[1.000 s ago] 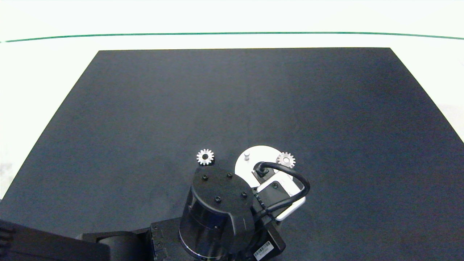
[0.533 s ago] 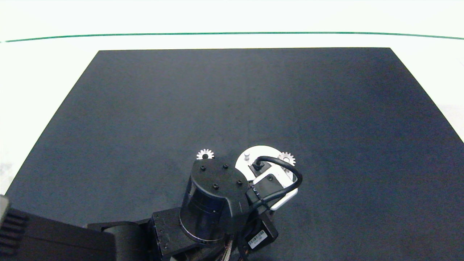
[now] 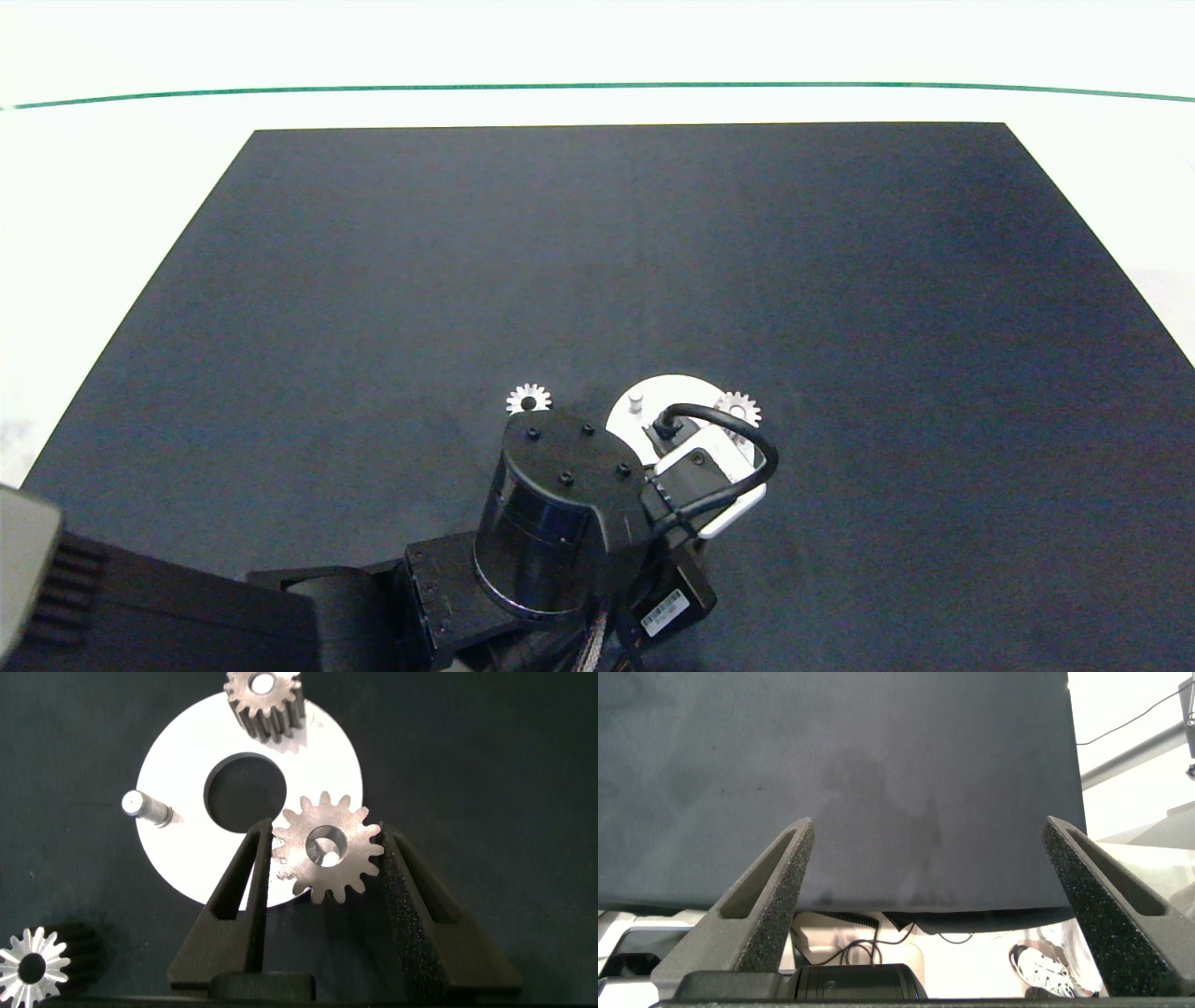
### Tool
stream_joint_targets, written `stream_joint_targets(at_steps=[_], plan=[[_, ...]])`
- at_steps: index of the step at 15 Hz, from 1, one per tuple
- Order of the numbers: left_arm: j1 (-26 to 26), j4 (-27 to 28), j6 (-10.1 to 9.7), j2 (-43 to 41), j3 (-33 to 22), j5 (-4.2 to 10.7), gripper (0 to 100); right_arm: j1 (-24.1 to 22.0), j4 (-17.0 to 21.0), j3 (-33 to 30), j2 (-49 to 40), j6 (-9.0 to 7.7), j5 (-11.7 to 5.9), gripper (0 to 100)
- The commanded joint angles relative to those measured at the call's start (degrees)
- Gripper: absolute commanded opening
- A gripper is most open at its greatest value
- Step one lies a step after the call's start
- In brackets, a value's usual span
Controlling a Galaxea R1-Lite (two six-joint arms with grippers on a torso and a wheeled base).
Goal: Install three planetary gears onto the carrier pins
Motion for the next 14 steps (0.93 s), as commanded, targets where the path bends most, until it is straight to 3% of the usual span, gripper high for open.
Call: stream_joint_targets(at_steps=[1,13,14], plan=[[0.14,-0.1,0.11,0.15,-0.35,0.1,13,0.02,0.21,-0.01,0.08,-0.1,-0.06,100],[0.14,-0.19,0.55,1.38,-0.7,0.1,13,0.02,0.21,-0.09,0.08,0.07,0.03,100],[0.14,-0.19,0.55,1.38,-0.7,0.1,13,0.02,0.21,-0.09,0.08,0.86,-0.15,100]])
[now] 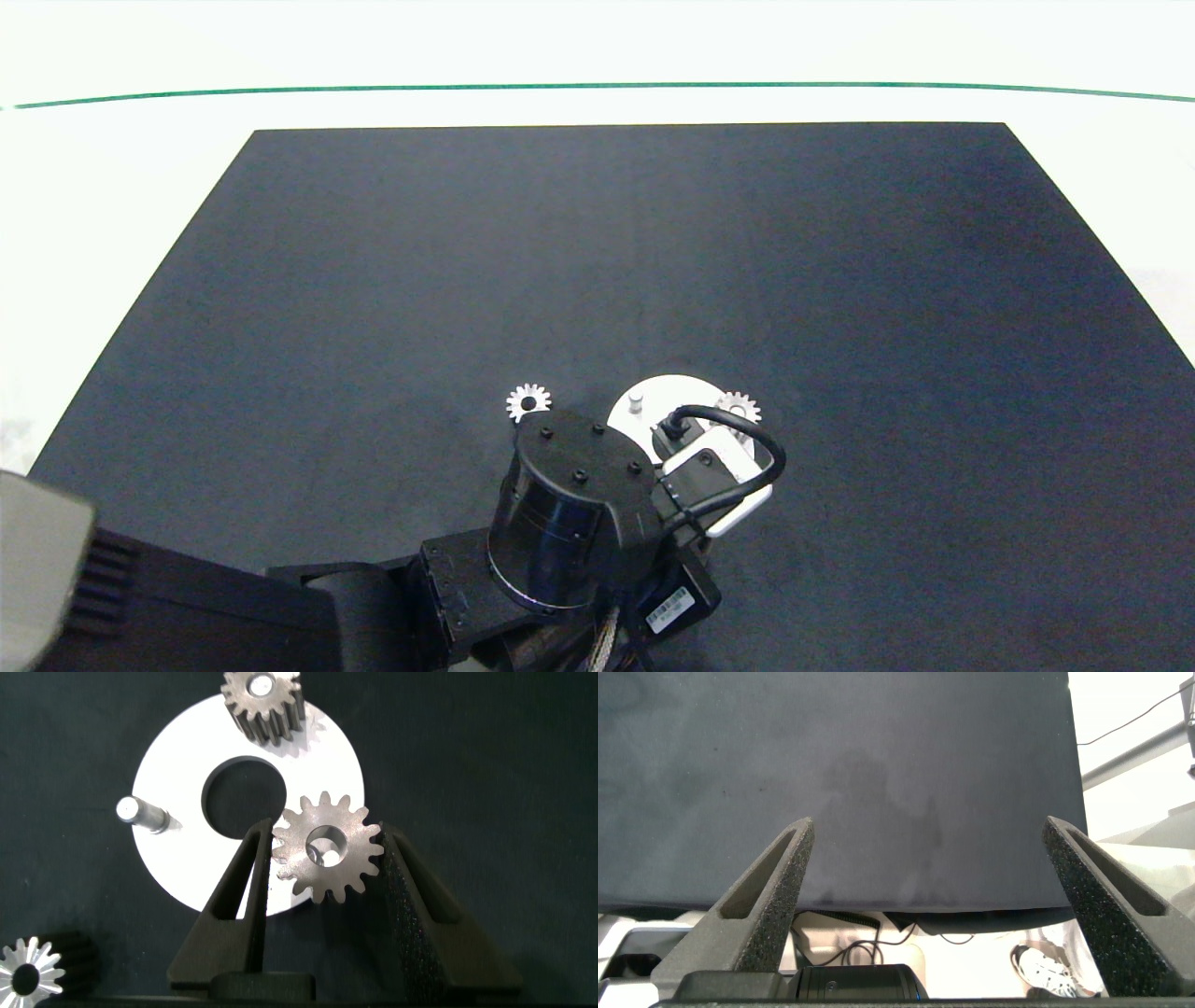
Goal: Install three planetary gears onto the carrier pins
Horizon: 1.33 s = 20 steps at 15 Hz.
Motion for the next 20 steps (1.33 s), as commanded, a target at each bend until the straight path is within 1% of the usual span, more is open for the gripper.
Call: stream_joint_targets(at_steps=[1,4,6,14,15,20], plan=[[0.0,-0.24,0.14,0.19,0.17,0.1,13,0.02,0.21,-0.01,-0.01,1.0,-0.21,100],[0.79,-0.24,0.4,0.28,-0.09,0.1,13,0.02,0.21,-0.01,0.08,1.09,-0.21,100],[1.67,-0.24,1.63,0.02,-0.18,0.19,13,0.02,0.21,-0.01,0.08,1.09,-0.21,100],[1.94,-0.24,1.63,0.02,0.09,0.1,13,0.02,0.21,-0.01,0.08,1.09,-0.21,100],[1.94,-0.24,1.63,0.02,0.09,0.19,100,0.02,0.21,-0.01,0.08,1.09,-0.21,100],[1.94,-0.24,1.54,0.19,0.09,0.1,100,0.02,0.21,-0.01,0.08,1.09,-0.21,100]])
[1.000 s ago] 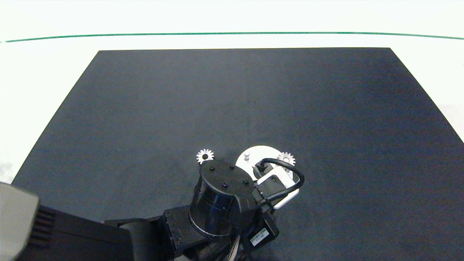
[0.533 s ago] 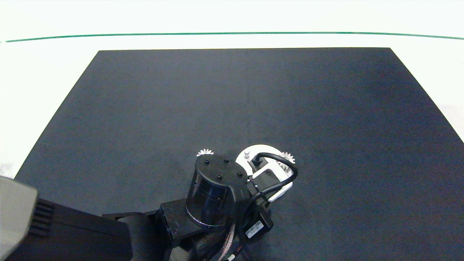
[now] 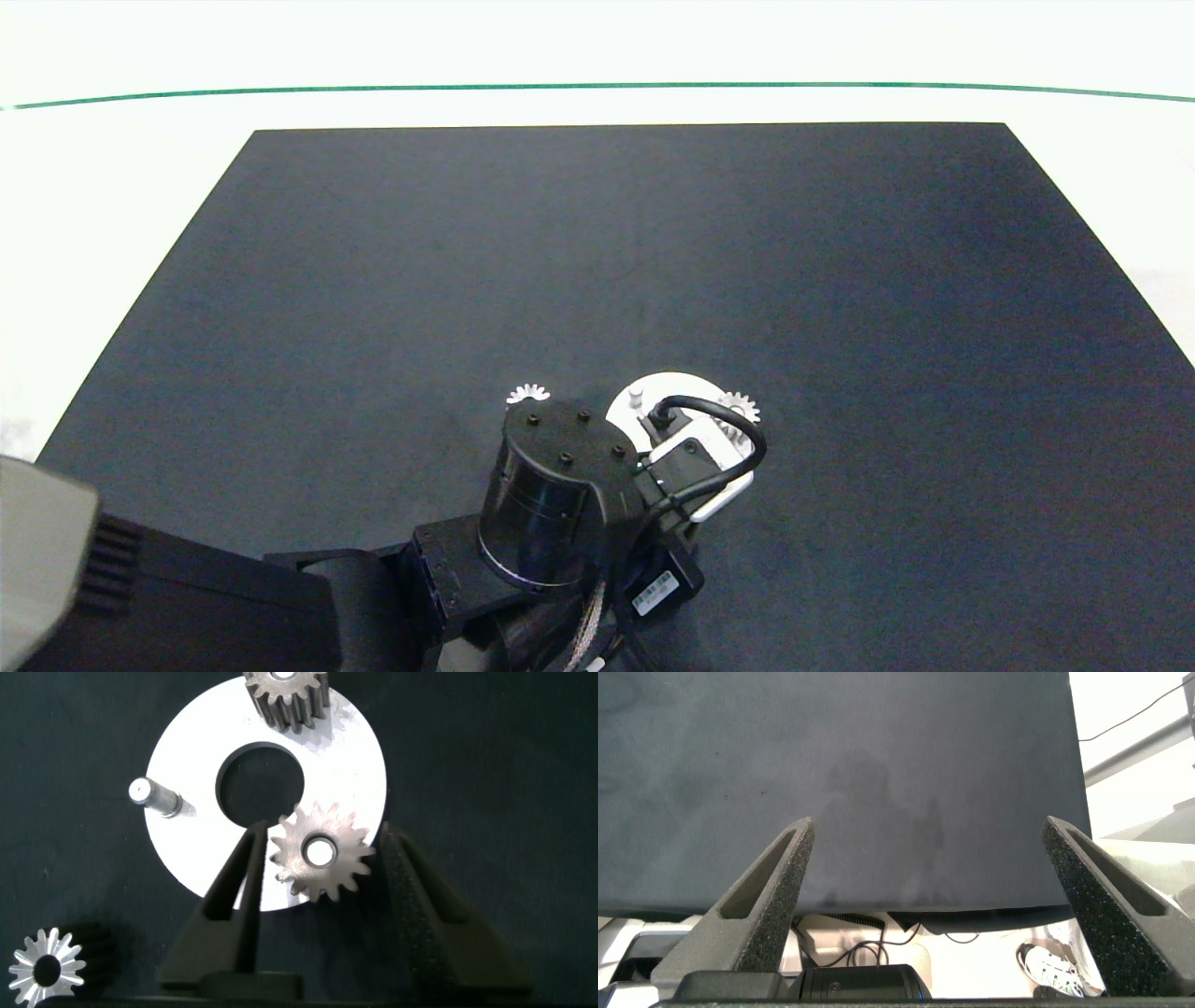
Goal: Install three planetary gears onto the carrier pins
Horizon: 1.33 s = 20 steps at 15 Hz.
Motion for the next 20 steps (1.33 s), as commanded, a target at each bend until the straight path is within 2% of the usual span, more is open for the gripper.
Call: stream_joint_targets(at_steps=[1,5,6,8,10,11,13,17,19,20], plan=[[0.03,-0.19,0.13,0.11,-0.02,0.1,100,0.02,0.24,-0.01,0.08,-0.08,-0.04,100],[0.39,1.57,0.48,-4.02,-0.9,0.1,100,0.02,0.24,-0.01,0.08,-0.08,-0.04,100],[1.79,5.35,1.27,-6.39,-1.69,0.1,100,0.02,0.24,-0.01,0.08,-0.08,-0.04,100],[4.43,11.32,1.36,-10.17,-3.98,0.1,100,0.02,0.24,-0.01,0.08,-0.08,0.05,100],[8.21,12.56,1.71,-11.05,-5.12,-0.34,100,0.02,0.24,-0.01,0.08,-0.08,0.05,100],[10.05,12.64,2.5,-11.05,-5.12,-0.6,100,0.02,0.24,-0.01,-0.01,0.0,0.05,100],[11.2,12.64,3.12,-10.88,-5.21,-2.71,100,0.02,0.24,-0.01,-0.01,0.0,-0.04,100],[13.74,12.47,3.03,-8.42,-5.3,-4.55,100,0.02,0.24,-0.01,0.08,0.0,-0.04,100],[15.33,12.47,2.94,-7.1,-5.12,-4.99,100,0.02,0.24,-0.01,0.08,-0.08,-0.04,100],[16.47,12.64,2.85,-7.01,-5.03,-5.78,100,0.02,0.24,-0.01,0.08,0.0,-0.04,100]])
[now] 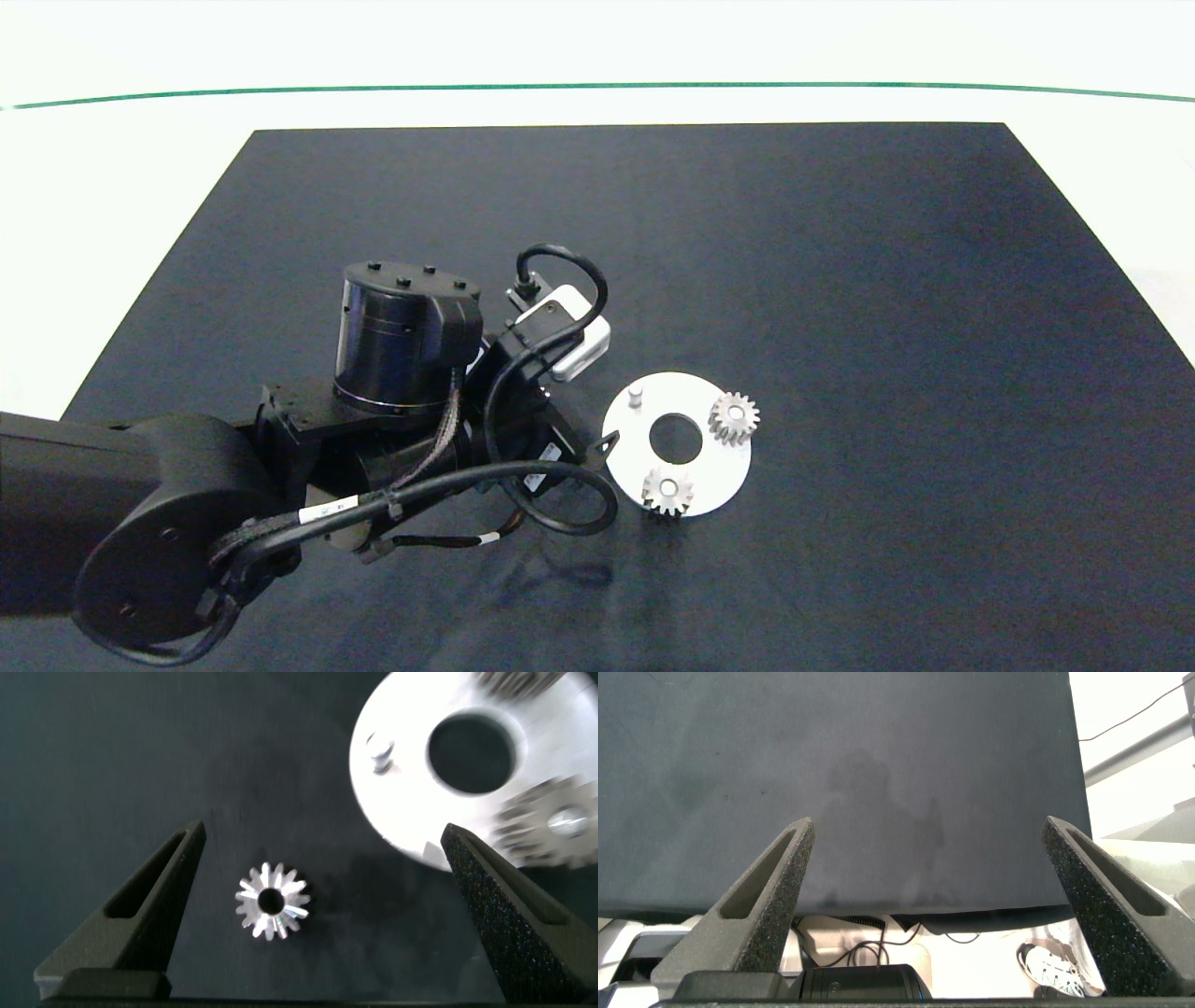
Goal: Install three planetary gears onto the carrier pins
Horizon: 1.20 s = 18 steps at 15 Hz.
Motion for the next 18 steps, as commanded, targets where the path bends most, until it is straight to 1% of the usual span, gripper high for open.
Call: stream_joint_targets(at_steps=[1,2,5,6,8,9,10,16,17,18], plan=[[2.41,-0.12,-0.06,1.8,0.47,-1.82,100,0.02,0.24,-0.01,-0.01,-0.07,-0.04,100],[3.38,-0.04,-0.15,1.98,0.56,-2.7,100,0.02,0.24,-0.01,-0.01,-0.07,-0.04,100],[4.61,-0.04,0.2,1.98,0.74,-4.1,100,0.02,0.24,0.08,0.08,-0.07,-0.04,100],[4.7,0.58,0.2,1.8,0.74,-4.63,100,0.02,0.24,0.08,-0.01,-0.07,-0.04,100],[5.58,3.83,0.29,0.57,0.65,-5.86,100,0.02,0.32,0.08,0.08,0.02,-0.04,100],[5.75,5.41,0.29,0.13,0.74,-6.13,100,0.02,0.32,0.08,0.08,0.02,-0.04,100],[5.93,5.85,0.38,-0.04,0.74,-6.13,100,0.02,0.24,0.08,0.08,0.02,-0.04,100],[6.19,5.77,0.64,1.36,0.56,-6.3,100,0.02,0.32,0.26,-0.01,0.02,-0.04,100],[6.37,5.68,0.73,1.98,0.56,-6.39,99,0.02,0.32,0.26,0.08,0.02,-0.04,100],[6.46,5.77,0.73,2.24,0.21,-6.39,96,0.02,0.24,0.34,-0.01,0.02,-0.04,100]])
